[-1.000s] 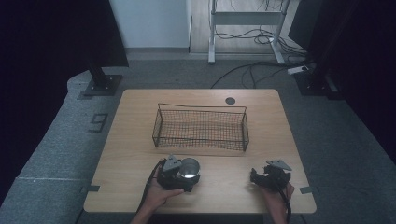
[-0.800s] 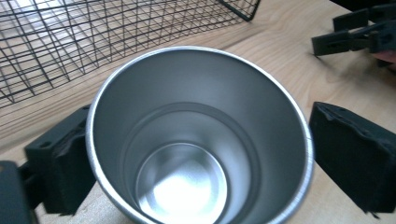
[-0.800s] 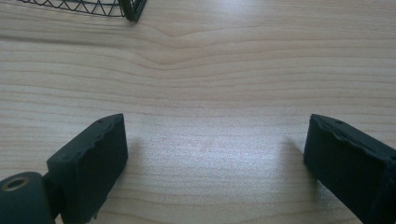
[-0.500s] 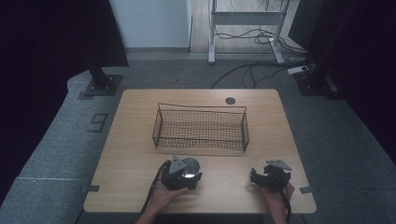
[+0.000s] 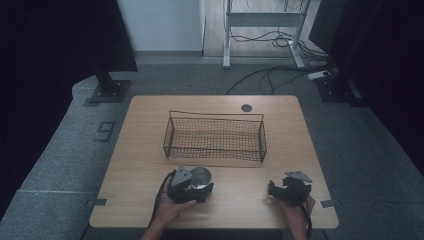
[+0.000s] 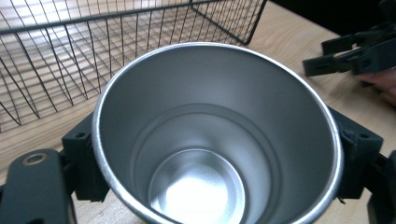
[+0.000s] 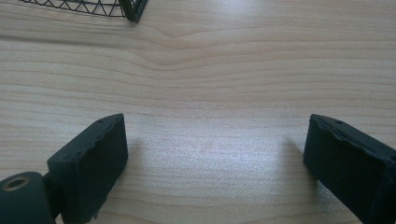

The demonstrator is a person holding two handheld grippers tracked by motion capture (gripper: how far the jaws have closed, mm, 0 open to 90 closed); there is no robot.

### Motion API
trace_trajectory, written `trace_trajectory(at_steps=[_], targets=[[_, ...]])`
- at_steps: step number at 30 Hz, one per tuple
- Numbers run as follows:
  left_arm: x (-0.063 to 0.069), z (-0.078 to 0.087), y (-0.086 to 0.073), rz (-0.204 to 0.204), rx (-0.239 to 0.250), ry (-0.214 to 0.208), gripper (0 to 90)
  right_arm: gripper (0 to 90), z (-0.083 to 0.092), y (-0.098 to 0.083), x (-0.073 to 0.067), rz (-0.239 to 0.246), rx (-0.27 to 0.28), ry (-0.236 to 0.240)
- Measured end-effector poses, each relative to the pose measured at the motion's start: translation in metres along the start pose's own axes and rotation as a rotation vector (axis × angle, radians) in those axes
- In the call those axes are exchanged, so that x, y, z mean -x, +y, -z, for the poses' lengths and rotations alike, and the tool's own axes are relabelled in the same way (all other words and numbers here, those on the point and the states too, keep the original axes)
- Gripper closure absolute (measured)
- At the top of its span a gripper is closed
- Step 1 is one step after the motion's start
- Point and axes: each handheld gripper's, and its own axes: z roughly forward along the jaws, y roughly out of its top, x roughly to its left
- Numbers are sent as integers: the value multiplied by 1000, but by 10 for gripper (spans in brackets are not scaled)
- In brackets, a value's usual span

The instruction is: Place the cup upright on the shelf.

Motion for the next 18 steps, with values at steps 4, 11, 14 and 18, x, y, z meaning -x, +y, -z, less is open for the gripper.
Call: trace_trajectory(at_steps=[4,11,14,18], targets=[[-3,6,3,9,12,-8,153,63,0,0,0,0,0,0],[-9,16,6,38,30,-31,154,67,0,0,0,-1,1,-2],[-10,21,8,57,50,-62,155,67,0,0,0,-3,1,-2],[-7,29,12,45,66,-47,156,68,0,0,0,-3,2,-2]])
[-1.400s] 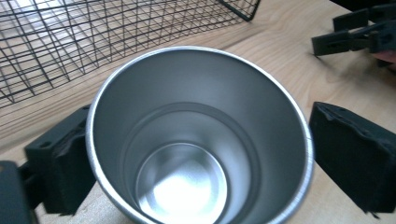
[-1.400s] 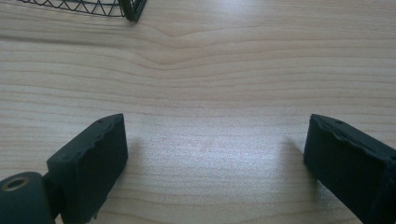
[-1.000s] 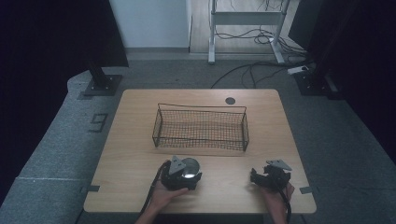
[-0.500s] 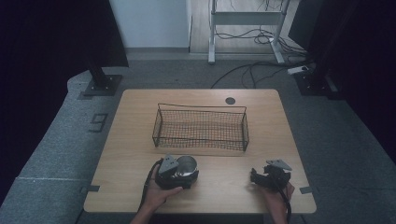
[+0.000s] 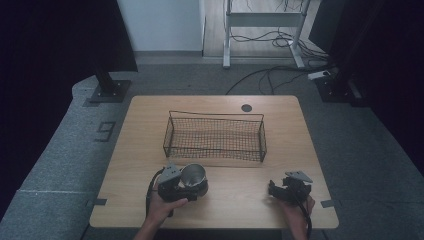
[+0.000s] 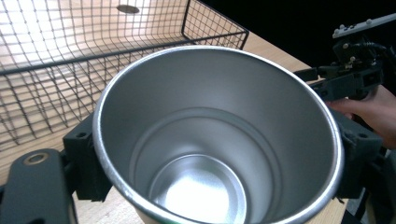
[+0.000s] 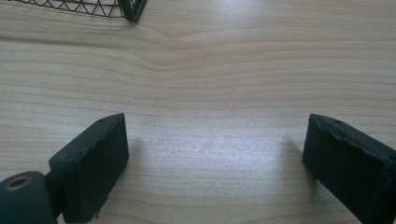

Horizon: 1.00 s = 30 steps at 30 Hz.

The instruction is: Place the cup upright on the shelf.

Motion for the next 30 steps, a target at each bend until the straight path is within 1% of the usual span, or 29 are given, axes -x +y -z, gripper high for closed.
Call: trace_trajectory(at_steps=[9,11,14,20,23,26,30], targets=[[-5,-2,5,25,-15,36,158,77,0,0,0,1,3,2],[-5,-2,8,20,-19,35,158,78,0,0,0,3,4,4],[-5,-2,12,24,-18,30,159,78,0,0,0,3,2,3],[-5,-2,20,17,-14,33,161,79,0,0,0,2,4,3],[-6,-1,23,25,-7,27,165,79,0,0,0,2,3,2],[-6,-1,25,30,0,35,188,79,0,0,0,2,4,3],[-7,-2,28,28,18,19,189,81,0,0,0,2,4,4]])
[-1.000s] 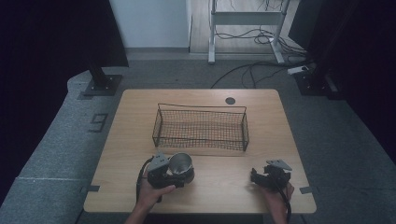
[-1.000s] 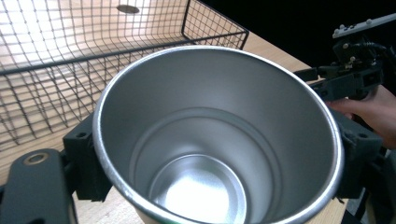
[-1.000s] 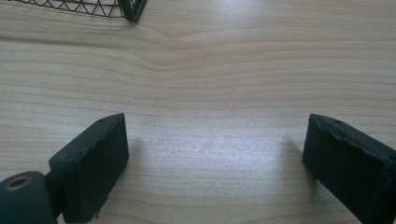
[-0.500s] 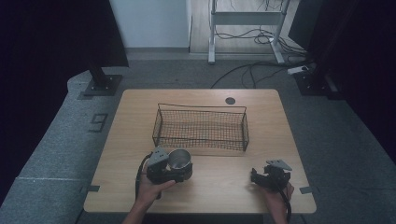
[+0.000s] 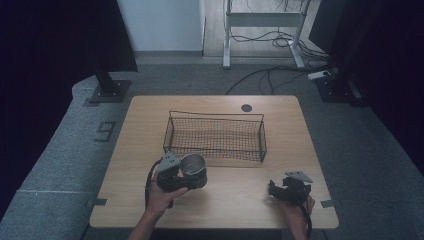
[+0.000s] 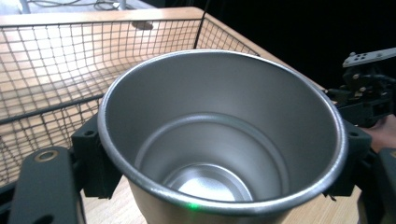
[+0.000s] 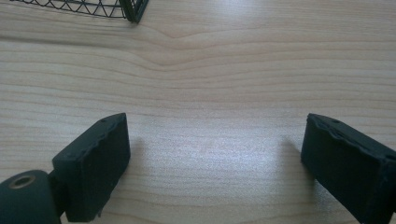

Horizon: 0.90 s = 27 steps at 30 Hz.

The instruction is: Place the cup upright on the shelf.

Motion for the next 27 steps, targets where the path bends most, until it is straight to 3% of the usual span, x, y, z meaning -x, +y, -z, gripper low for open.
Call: trace_trajectory(at_steps=[7,27], targets=[[-5,-3,2,5,8,18,190,82,0,0,0,1,0,0],[-8,-10,20,-34,-4,61,191,90,0,0,0,1,2,0]])
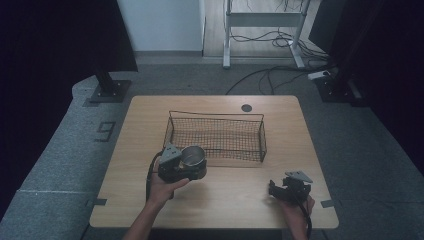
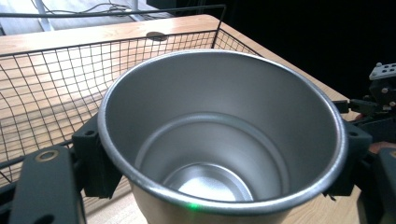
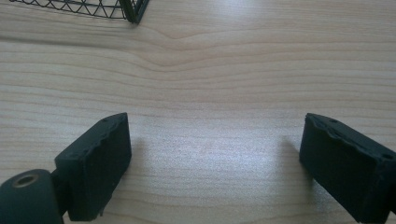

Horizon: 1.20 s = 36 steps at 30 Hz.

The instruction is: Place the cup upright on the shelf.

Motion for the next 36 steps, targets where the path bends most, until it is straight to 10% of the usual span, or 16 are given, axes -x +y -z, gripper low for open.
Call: trace_trajectory(at_steps=[36], targets=[[-6,-12,29,-49,-5,16,191,104,0,0,0,1,4,0]])
